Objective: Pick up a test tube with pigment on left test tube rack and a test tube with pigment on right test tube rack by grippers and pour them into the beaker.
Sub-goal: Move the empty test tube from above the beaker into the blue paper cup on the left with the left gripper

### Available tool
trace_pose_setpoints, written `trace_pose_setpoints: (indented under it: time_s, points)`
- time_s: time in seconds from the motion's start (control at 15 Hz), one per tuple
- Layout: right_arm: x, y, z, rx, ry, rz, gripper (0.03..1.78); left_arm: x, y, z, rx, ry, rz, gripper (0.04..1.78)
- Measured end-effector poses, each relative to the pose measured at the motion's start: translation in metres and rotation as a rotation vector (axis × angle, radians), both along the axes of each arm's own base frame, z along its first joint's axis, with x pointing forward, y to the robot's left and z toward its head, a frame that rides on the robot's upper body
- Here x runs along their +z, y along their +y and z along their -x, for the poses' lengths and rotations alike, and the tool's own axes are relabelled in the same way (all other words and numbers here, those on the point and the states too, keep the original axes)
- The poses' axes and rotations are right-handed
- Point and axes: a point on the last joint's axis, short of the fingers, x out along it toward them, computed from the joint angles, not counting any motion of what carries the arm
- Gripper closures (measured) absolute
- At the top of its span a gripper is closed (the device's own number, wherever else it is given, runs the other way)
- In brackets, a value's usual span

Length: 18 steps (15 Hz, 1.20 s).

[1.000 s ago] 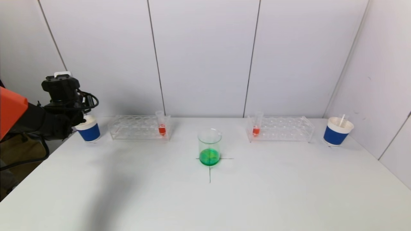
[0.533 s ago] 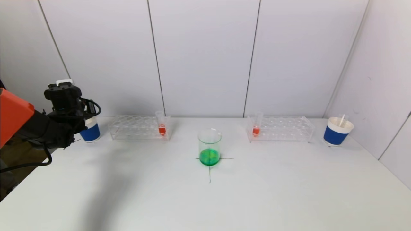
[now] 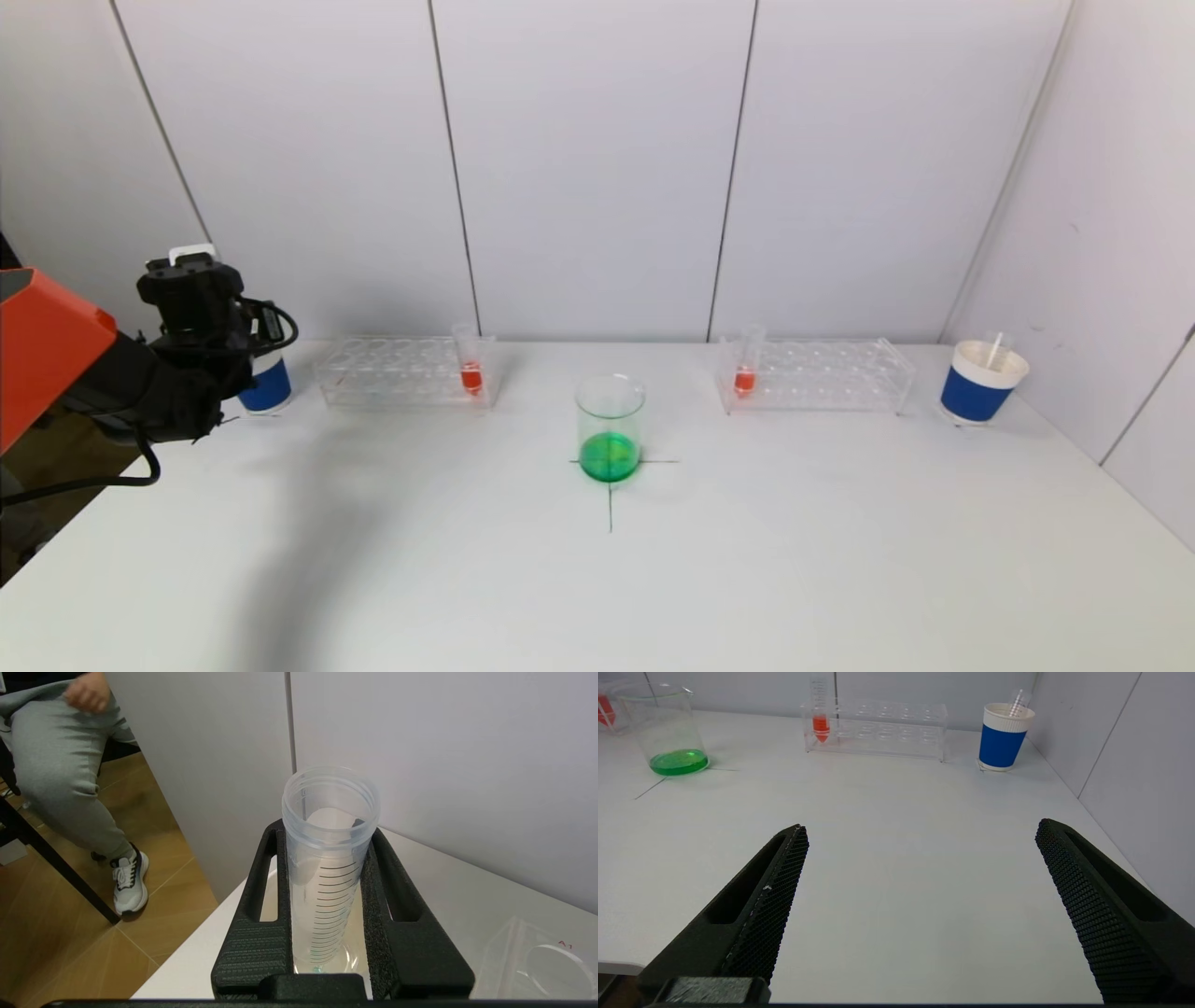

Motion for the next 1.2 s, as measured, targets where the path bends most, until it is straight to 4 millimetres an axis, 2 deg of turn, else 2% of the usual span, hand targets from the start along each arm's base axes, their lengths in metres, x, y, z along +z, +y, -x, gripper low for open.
trace_pose_setpoints:
  time_s: [0.6,1.2]
  points:
    - [0.0,0.0,0.0,0.0,0.0,0.0,0.04,-0.014,0.006,-0.003,0.008,0.01,0.003,1.38]
    - [0.0,0.0,0.0,0.0,0.0,0.0,0.04,-0.015,0.006,-0.002,0.004,0.017,0.005,1.38]
